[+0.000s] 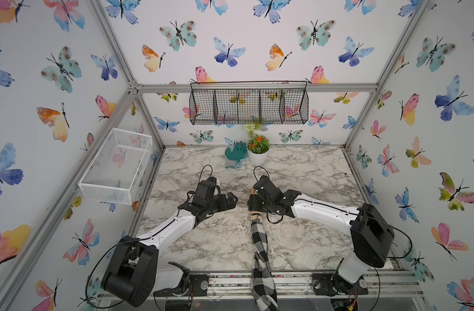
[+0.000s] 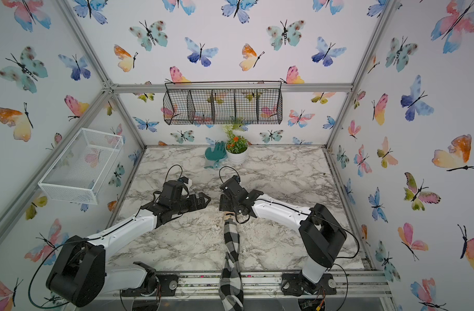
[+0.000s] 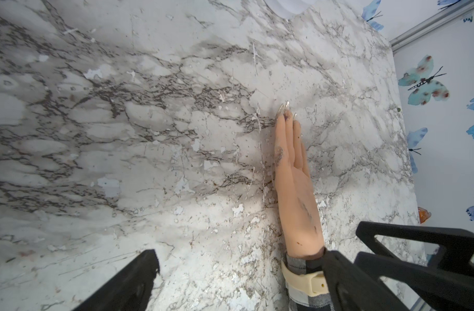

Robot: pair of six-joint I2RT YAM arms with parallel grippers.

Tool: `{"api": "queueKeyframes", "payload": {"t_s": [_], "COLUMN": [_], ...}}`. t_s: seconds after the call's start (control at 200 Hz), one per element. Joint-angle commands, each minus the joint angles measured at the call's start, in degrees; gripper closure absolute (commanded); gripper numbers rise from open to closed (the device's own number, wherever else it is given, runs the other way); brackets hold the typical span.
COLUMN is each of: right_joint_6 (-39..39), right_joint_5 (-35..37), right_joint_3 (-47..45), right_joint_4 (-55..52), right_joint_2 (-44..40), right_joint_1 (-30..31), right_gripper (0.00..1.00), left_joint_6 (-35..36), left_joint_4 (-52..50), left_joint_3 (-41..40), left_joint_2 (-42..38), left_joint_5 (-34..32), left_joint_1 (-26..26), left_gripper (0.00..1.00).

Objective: Take off the watch
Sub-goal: Adjust the hand at the center of the board, then untie the watch from the hand.

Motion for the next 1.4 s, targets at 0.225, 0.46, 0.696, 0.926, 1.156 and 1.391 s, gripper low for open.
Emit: {"api": "queueKeyframes", "payload": {"t_s": [0.225, 0.46, 0.696, 0.926, 1.156, 1.391], "right_joint_6": [-4.92, -4.73, -4.21, -2.29, -2.27, -1.16], "right_joint_5": [-4.72, -3.79, -4.52, -5.51, -4.27, -4.07], "right_joint_3": [-6.90, -10.77, -14.15, -16.36, -17.60, -20.70], "right_joint_4": [4.90, 5.98, 6.98, 8.93, 8.91, 9.89], "right_joint_2": [0.62, -1.36, -3.79, -7.46, -8.28, -7.38], "right_joint_1": [-0.70, -2.44, -3.34, -3.34, -3.42, -3.84], "right_gripper": [0.38, 0.47, 0.53, 0.44, 0.48, 0.54], "left_joint_6": [-3.16, -3.17, -3.06, -2.27, -2.01, -1.83], "left_joint_4": [3.13, 4.08, 4.31, 4.34, 4.69, 5.03], "left_joint_3": [-0.14, 0.46, -0.37, -0.84, 0.18, 0.55], "left_joint_2": [4.79, 6.68, 6.14, 5.83, 7.87, 8.59], "left_joint_5": [3.25, 4.11, 4.19, 4.18, 4.28, 3.84], "left_joint_1": [-4.49, -5.97, -7.60, -9.37, -9.85, -9.95], "left_gripper": [0.02, 0.02, 0.02, 0.02, 0.02, 0.02]}}
